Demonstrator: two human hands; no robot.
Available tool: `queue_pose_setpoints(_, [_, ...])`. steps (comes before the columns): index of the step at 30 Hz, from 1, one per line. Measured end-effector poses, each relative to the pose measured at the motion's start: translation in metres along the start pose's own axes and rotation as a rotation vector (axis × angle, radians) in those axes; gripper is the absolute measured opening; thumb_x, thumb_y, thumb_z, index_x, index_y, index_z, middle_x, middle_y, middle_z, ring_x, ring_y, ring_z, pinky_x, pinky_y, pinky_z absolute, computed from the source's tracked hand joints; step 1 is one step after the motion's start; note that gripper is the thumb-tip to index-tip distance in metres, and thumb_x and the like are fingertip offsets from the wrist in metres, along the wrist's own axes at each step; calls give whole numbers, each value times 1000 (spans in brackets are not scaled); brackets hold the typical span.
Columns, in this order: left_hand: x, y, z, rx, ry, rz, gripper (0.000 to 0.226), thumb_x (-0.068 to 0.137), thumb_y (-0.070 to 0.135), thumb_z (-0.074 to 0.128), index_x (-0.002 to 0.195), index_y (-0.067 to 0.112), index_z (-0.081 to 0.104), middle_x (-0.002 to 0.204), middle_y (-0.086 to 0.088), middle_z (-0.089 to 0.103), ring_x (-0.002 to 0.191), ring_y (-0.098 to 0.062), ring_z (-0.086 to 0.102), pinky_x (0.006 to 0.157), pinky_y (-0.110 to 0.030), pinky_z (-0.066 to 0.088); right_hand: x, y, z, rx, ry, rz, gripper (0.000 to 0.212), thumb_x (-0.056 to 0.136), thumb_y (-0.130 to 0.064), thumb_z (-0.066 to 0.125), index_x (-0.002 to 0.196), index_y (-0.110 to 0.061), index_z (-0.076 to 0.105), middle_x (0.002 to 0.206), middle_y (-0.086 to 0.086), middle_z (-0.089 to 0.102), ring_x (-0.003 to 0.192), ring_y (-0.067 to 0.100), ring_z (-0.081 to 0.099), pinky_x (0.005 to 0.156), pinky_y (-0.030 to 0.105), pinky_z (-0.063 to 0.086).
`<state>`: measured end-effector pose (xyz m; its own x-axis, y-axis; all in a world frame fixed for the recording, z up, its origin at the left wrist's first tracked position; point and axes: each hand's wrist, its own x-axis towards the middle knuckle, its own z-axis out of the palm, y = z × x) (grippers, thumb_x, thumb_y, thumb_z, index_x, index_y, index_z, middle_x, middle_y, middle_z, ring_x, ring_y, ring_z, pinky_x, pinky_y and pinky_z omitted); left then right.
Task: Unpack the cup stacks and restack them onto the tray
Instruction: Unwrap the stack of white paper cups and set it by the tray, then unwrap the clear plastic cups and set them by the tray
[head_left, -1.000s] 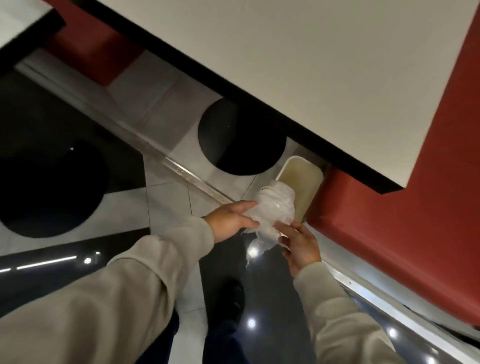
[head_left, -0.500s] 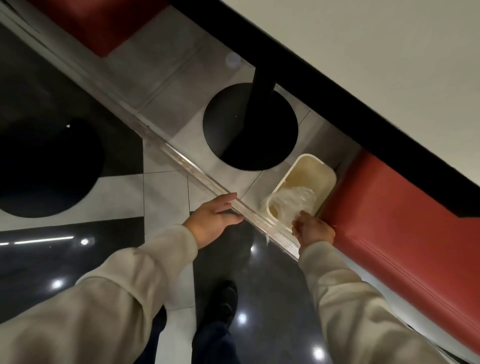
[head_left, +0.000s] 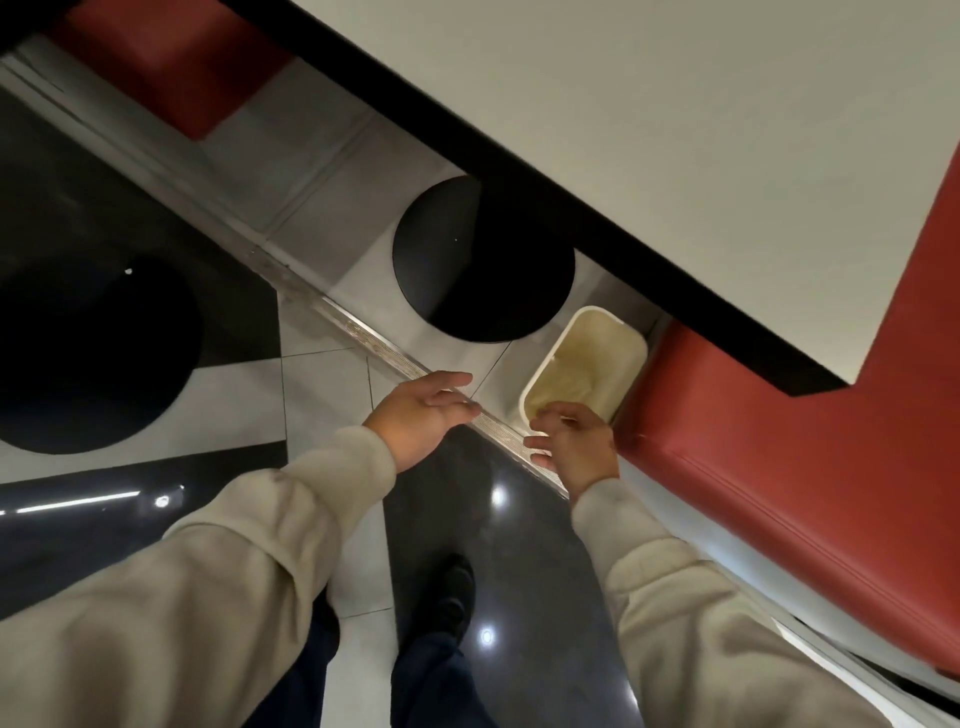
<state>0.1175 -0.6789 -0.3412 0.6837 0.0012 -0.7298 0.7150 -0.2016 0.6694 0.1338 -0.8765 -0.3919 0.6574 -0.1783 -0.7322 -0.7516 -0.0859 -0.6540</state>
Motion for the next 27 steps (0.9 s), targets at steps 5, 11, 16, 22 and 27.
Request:
queue_pose_setpoints(5, [-30,21,-16,-17,42,40,37,92,28,69,128,32,63,127,6,64,119,-14,58,98,-21,39,-41,-34,17,-403,-138,-203,16,90,-34,67,105,-29,63,91,-1,73,87,21,71,86,42,57])
queue_pose_setpoints(11, [-100,51,-63,19,139,108,41,93,30,68,133,32,59,127,4,64,115,-12,57,91,-21,38,-116,-106,50,-666,-319,-474,24,95,-40,62,115,-28,61,103,-4,66,95,18,66,85,32,54])
queue_pose_setpoints(16, [-175,85,-116,50,239,171,45,93,36,67,136,32,57,123,6,63,119,-13,56,95,-26,37,-184,-172,82,-734,-431,-644,23,91,-44,66,108,-28,66,98,-3,68,91,16,67,85,35,57])
queue_pose_setpoints(22, [-256,98,-179,96,429,215,38,89,47,68,125,35,65,124,6,67,115,-11,61,96,-27,49,-259,-232,126,-807,-566,-827,17,91,-38,68,102,-25,69,93,-3,70,84,13,69,78,23,54])
queue_pose_setpoints(27, [-301,85,-229,-4,617,231,32,90,37,70,121,30,68,116,5,71,112,-11,63,102,-26,44,-295,-259,170,-826,-634,-936,14,90,-40,69,99,-30,69,91,-8,69,83,12,69,76,28,56])
